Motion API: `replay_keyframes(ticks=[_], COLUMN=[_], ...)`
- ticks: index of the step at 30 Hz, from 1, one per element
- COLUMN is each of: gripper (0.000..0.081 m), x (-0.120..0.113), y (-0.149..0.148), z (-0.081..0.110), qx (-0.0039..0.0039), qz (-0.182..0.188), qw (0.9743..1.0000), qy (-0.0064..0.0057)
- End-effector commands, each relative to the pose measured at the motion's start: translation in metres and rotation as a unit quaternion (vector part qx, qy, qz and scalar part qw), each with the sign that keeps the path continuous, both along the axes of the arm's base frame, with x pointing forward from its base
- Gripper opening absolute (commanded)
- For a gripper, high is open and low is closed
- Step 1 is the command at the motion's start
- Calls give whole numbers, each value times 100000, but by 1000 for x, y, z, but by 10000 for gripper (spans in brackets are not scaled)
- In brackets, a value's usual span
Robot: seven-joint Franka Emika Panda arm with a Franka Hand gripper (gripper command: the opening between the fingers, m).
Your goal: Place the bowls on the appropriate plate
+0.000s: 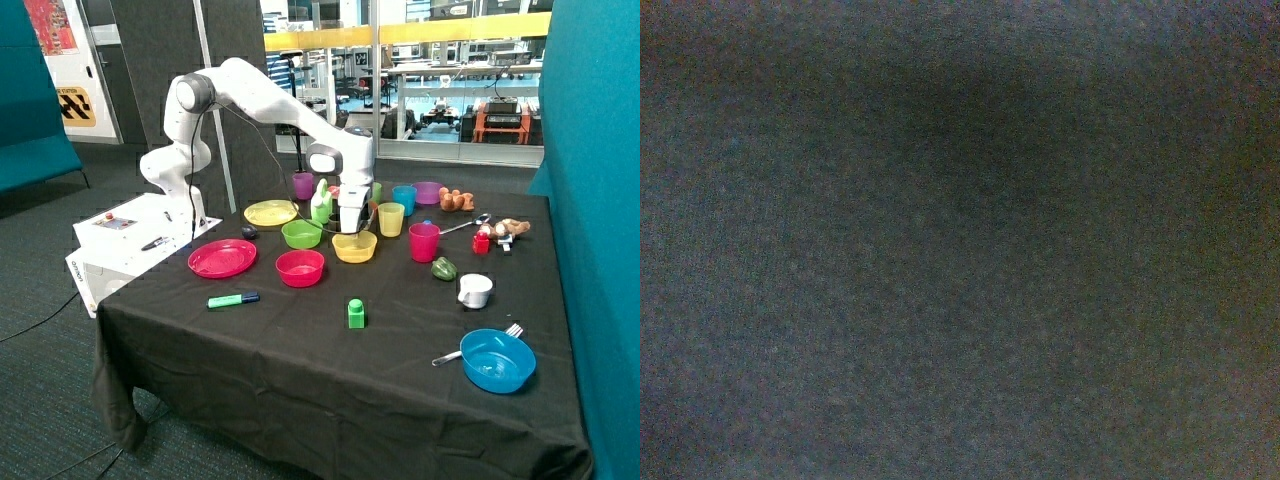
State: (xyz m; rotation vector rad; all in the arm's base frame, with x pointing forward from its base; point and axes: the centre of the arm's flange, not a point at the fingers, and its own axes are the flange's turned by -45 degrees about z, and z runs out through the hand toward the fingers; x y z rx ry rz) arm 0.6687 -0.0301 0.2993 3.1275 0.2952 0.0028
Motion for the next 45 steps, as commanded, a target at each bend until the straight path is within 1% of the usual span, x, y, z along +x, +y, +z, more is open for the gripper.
replay_keyframes(ticks=[1, 10, 14, 22, 30, 33, 36, 41, 45], gripper=[0, 0, 0, 0, 0, 0, 0, 0, 0], x=[-1, -6, -9, -21, -35, -39, -50, -60, -80], y=[1, 2, 3, 13, 26, 29, 34, 39, 48], z=[-1, 0, 5, 36, 70, 75, 86, 96, 113], qx=[2, 1, 1, -1, -3, -3, -4, -5, -7], qz=[81, 420, 726, 2554, 5457, 5593, 6834, 7731, 9537], qw=[100000, 99999, 99997, 99967, 99851, 99843, 99766, 99701, 99544], qy=[90, 90, 90, 90, 90, 90, 90, 90, 90])
